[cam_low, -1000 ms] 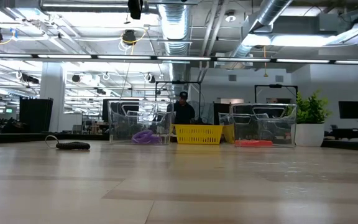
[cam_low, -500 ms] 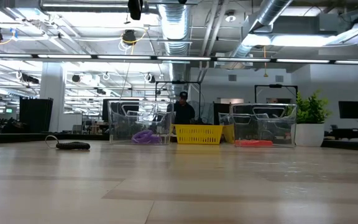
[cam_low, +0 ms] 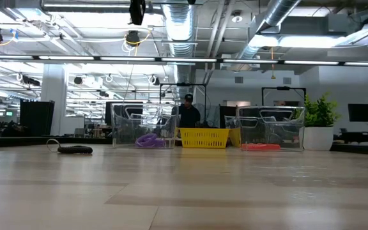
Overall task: Sort spring keychains
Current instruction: Put the top black spring keychain into the yellow bin, then put the black spring keychain into the yellow bin
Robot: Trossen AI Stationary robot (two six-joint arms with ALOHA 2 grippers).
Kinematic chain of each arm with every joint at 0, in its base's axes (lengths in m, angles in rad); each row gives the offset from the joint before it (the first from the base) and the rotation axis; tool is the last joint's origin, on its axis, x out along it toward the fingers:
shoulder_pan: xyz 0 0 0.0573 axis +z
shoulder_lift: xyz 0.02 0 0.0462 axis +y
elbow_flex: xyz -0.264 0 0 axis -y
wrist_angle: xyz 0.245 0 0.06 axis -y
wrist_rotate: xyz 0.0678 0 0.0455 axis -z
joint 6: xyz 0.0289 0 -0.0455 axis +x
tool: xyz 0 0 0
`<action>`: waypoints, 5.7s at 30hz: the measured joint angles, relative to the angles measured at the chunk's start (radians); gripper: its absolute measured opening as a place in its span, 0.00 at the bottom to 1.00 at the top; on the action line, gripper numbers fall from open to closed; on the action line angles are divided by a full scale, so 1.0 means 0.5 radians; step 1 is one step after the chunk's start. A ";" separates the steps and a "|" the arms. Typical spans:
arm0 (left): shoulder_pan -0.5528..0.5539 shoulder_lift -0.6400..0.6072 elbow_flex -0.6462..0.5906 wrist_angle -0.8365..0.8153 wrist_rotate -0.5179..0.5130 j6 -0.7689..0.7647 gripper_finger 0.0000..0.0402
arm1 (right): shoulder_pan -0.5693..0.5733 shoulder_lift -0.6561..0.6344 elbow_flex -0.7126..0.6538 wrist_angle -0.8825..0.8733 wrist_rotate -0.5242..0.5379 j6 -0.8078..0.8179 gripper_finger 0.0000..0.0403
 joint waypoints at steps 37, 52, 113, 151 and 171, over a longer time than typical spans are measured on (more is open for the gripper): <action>0.776 -0.537 -0.255 -1.055 0.225 0.000 0.23 | -1.024 0.431 0.002 -0.376 0.293 0.149 0.00; 0.973 -0.484 -0.255 -1.046 0.118 -0.014 0.23 | -1.615 0.594 0.003 -0.085 -0.561 -0.146 0.02; 0.554 -0.689 -0.294 -2.192 0.464 -0.139 0.23 | 0.012 0.202 -0.001 0.137 0.047 0.103 0.27; 0.364 -0.433 -0.782 -1.750 0.494 -0.356 0.23 | -0.152 0.281 0.002 0.239 -0.053 0.112 0.27; 0.365 -0.353 -0.828 -1.675 0.559 -0.358 0.23 | -0.152 0.282 0.002 0.254 -0.053 0.114 0.27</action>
